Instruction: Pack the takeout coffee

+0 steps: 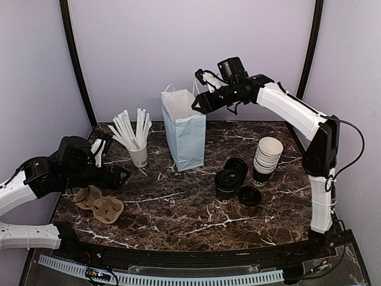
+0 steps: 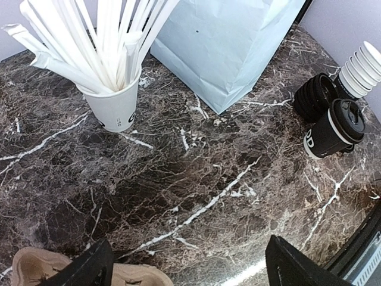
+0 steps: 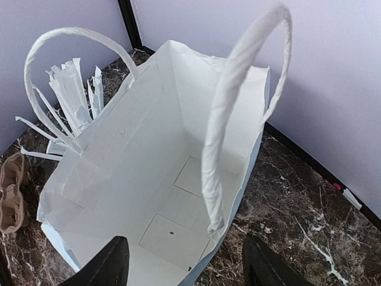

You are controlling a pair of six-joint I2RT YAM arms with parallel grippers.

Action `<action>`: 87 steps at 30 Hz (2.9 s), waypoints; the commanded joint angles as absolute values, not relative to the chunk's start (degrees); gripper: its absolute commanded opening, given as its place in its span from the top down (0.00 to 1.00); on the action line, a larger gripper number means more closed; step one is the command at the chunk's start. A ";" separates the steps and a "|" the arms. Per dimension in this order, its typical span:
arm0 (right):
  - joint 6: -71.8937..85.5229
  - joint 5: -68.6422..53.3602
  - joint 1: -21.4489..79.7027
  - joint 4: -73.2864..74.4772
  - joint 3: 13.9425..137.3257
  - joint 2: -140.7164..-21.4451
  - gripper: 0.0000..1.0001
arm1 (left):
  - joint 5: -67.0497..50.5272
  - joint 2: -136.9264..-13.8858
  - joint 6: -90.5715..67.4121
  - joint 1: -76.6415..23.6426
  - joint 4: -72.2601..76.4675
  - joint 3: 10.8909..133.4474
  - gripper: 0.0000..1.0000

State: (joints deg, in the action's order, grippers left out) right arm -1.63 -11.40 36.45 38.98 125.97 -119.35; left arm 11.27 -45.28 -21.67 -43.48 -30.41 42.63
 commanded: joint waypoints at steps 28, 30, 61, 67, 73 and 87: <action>1.42 -7.45 46.88 36.89 112.19 -103.98 1.00 | 19.85 -47.78 -22.01 -43.13 -52.56 61.74 0.11; 0.79 -6.16 48.29 36.59 110.69 -102.34 1.00 | 21.03 -47.81 -22.05 -43.13 -53.58 62.23 0.11; -15.52 -30.30 55.54 42.17 96.06 -92.70 1.00 | -5.19 -61.40 -22.24 -33.34 -62.60 51.15 0.39; -17.73 -31.12 55.79 42.92 94.34 -91.19 1.00 | -8.41 -65.85 -21.00 -33.40 -55.01 47.09 0.61; -20.21 -31.38 56.42 44.29 93.47 -90.75 1.00 | -5.32 -73.42 -22.08 -33.39 -53.91 48.26 0.72; -21.61 -29.73 56.59 43.40 89.63 -89.16 1.00 | -5.71 -88.70 -19.83 -33.31 -49.65 56.37 0.68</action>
State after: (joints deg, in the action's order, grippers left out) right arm -20.93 -30.00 56.12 43.99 90.39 -90.24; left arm -6.61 -85.86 -21.65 -33.63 -51.64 51.35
